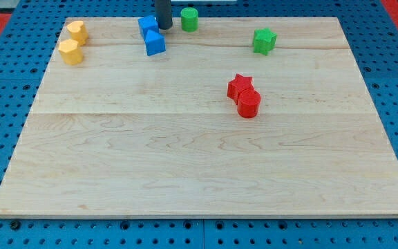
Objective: Push the green circle slightly to the right
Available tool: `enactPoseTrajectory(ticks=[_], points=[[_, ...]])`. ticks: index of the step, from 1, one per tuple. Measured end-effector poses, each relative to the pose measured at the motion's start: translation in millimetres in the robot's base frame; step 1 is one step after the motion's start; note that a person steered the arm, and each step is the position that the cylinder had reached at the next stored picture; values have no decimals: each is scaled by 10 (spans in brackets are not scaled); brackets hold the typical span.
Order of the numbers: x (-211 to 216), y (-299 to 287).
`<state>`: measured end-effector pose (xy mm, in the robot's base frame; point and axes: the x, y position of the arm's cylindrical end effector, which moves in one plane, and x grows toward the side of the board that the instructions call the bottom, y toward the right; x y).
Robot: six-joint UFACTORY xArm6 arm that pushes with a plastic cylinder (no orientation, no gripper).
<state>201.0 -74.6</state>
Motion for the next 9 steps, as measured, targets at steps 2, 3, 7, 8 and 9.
enactPoseTrajectory(ticks=[2,3,7,8,9], points=[[-68,608],[-56,1164],[210,1483],[595,1407],[935,1494]])
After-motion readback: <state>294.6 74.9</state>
